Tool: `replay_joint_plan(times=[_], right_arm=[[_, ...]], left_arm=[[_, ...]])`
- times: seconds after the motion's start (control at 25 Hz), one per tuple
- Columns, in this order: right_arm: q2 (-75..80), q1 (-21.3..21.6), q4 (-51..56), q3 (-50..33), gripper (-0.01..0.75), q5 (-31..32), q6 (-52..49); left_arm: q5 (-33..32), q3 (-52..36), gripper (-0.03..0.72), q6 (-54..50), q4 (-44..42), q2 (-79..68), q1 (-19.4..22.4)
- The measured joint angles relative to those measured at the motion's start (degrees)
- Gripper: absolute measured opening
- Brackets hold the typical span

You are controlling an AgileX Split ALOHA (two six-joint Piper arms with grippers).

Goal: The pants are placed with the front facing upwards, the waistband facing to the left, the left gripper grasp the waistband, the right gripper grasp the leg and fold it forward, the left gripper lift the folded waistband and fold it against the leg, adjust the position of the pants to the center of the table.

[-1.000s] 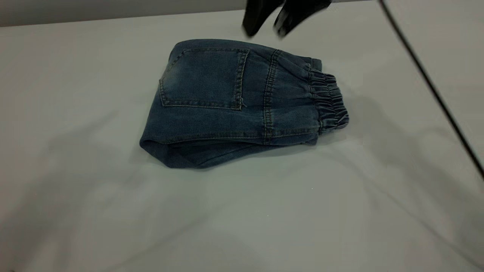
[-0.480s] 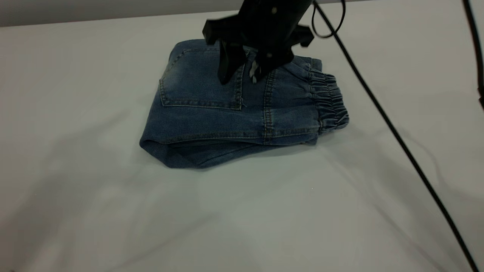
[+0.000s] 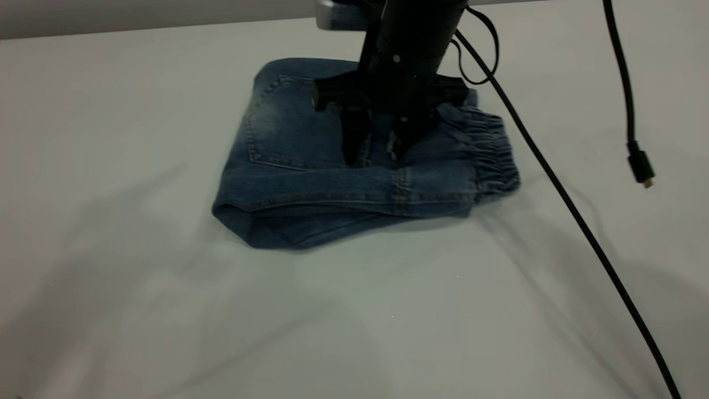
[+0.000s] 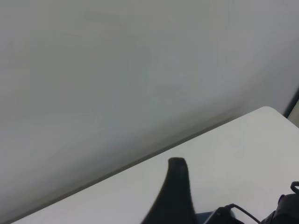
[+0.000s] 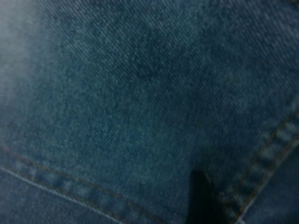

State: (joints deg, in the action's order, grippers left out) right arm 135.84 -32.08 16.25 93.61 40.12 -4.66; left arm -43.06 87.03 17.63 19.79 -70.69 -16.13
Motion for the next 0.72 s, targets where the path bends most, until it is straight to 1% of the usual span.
replay_joint_plan(times=[0.16, 0.28, 0.52, 0.72], right_arm=[[0.0, 0.0, 0.0, 0.0, 0.371, 4.4, -1.8], [0.0, -1.2, 0.2, 0.0, 0.371, 6.3, -1.8], [-2.9, -2.9, -0.5, -0.2, 0.371, 8.5, -1.8], [-12.0, -2.8, -4.7, -0.1, 0.371, 9.0, -1.5]], left_arm=[[0.1, 0.0, 0.591, 1.1, -0.1, 0.0, 0.0], [0.1, 0.0, 0.591, 2.8, -0.1, 0.0, 0.0], [0.2, 0.0, 0.591, 4.0, -0.2, 0.0, 0.0], [-2.1, 0.0, 0.591, 4.0, -0.2, 0.3, 0.0]])
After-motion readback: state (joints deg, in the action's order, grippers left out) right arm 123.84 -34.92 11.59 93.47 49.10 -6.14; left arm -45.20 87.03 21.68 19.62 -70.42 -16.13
